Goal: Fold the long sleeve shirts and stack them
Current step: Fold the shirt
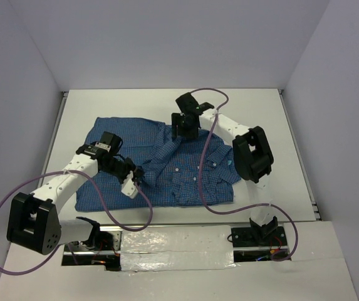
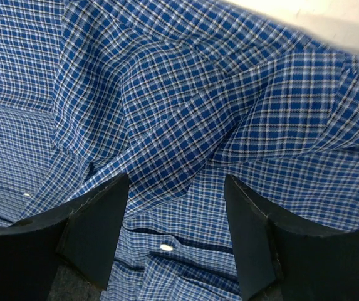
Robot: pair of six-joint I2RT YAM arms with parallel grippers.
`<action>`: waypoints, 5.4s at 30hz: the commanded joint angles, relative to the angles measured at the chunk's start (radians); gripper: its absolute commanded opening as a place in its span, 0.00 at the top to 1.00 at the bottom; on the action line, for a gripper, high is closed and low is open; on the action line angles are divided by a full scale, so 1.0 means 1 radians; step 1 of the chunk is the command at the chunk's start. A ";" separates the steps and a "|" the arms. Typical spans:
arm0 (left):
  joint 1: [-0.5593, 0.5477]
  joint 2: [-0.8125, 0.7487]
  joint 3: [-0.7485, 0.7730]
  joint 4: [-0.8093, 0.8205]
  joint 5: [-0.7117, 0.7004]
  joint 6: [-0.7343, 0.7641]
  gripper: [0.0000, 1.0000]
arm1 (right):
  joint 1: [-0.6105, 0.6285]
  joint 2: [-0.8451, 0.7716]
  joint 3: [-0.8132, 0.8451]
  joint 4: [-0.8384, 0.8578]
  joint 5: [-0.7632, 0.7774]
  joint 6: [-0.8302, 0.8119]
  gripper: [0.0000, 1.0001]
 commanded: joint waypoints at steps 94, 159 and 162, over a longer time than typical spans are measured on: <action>0.080 -0.273 -0.222 0.429 0.112 0.034 1.00 | 0.240 -0.191 -0.356 0.248 -0.359 -1.424 0.87; 0.035 0.045 -0.236 -0.028 -0.403 0.134 0.40 | 0.283 -0.530 -0.821 0.770 -0.234 -1.076 1.00; 0.035 0.053 -0.237 -0.057 -0.419 0.162 0.39 | 0.285 -0.530 -0.820 0.764 -0.229 -1.079 1.00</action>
